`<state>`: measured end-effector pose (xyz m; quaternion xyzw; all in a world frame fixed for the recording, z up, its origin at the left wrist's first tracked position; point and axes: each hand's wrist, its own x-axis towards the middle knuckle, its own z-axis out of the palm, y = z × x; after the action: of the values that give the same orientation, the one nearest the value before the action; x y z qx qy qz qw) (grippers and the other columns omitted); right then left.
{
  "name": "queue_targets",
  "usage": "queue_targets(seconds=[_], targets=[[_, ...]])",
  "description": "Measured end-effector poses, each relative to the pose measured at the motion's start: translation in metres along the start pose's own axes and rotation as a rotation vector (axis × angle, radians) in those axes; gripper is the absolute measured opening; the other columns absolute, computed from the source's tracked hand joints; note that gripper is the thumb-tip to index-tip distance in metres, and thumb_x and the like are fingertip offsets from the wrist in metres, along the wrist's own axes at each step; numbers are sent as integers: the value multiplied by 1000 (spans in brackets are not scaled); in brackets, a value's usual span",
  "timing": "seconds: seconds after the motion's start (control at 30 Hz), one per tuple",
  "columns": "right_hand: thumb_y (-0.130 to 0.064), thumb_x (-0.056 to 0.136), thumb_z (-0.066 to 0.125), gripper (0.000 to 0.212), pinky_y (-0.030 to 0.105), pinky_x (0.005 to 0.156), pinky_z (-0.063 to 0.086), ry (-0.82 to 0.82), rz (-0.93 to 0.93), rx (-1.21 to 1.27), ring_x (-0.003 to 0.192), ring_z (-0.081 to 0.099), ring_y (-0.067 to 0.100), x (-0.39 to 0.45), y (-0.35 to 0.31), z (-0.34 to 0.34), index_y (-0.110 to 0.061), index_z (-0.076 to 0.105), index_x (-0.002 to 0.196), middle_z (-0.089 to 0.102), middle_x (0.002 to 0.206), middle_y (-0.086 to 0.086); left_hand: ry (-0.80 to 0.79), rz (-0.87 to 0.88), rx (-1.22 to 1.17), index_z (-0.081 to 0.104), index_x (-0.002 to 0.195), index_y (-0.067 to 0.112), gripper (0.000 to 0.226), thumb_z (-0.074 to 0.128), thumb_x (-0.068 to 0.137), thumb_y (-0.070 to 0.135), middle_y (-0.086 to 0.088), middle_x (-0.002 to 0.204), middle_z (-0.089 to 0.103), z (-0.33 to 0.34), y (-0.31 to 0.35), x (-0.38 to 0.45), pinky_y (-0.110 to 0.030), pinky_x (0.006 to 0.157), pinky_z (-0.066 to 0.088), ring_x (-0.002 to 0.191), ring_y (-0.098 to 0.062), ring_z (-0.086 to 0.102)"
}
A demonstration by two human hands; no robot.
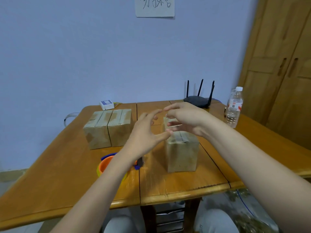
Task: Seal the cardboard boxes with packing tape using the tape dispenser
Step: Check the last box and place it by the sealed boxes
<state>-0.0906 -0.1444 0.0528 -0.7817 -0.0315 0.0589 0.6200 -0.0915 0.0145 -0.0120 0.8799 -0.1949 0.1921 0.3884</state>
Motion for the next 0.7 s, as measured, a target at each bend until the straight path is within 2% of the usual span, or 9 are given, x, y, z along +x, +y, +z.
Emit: queue_targets(seconds=[0.1,0.17,0.23,0.37,0.47,0.53,0.6,0.63,0.7], targets=[[-1,97,52,16,30,63,61,45,-7,79,90,55,26,-3,-1,-1,-8,64,104,51,112,11,161,26,13,59,132,31,52,74,84,39,11,107,57,10,6,5,-15,81,44,97,-4,57],[-3,98,52,14,35,72,63,86,-7,120,92,54,26,-3,-1,-4,-9,64,99,52,111,11,174,38,23,65,124,28,39,71,86,28,12,96,62,14,6,8,-21,85,48,92,-4,60],[-7,99,54,12,39,80,63,109,3,133,93,56,25,-3,0,-7,-10,64,104,54,111,9,173,48,33,68,119,27,32,68,88,20,13,90,66,15,6,9,-19,86,48,89,-1,61],[-11,97,65,21,40,81,62,89,28,222,92,59,26,-2,1,-13,-8,62,117,54,112,9,199,52,75,75,98,25,16,65,89,17,16,89,68,12,6,10,-1,72,38,82,8,59],[-13,93,71,33,46,89,60,69,43,307,89,60,26,-3,1,-17,-7,62,124,59,102,8,169,25,45,75,87,24,12,65,85,16,15,83,70,3,8,13,0,68,40,81,7,60],[-23,93,72,41,51,95,56,5,95,407,98,62,29,-6,-1,-22,-8,60,129,60,97,9,91,-16,82,74,81,20,8,66,82,17,11,77,70,-4,9,16,-5,63,43,75,1,63],[-43,92,69,51,54,99,53,-6,141,484,110,62,34,-8,-4,-30,-10,59,130,57,115,17,16,-60,183,73,78,17,6,68,81,17,6,71,69,-10,6,20,-14,59,42,68,-2,62],[-53,91,66,56,52,101,52,22,116,427,114,61,33,-8,-3,-34,-13,59,131,56,124,17,-15,-92,193,73,78,16,7,68,82,18,4,71,70,-13,3,20,-15,61,44,68,-4,63],[-67,87,62,60,45,103,51,71,-35,114,117,60,22,-9,1,-37,-26,57,132,55,134,6,-120,-144,99,75,80,16,11,67,85,22,4,80,74,-19,-3,20,-26,72,55,77,-7,67]])
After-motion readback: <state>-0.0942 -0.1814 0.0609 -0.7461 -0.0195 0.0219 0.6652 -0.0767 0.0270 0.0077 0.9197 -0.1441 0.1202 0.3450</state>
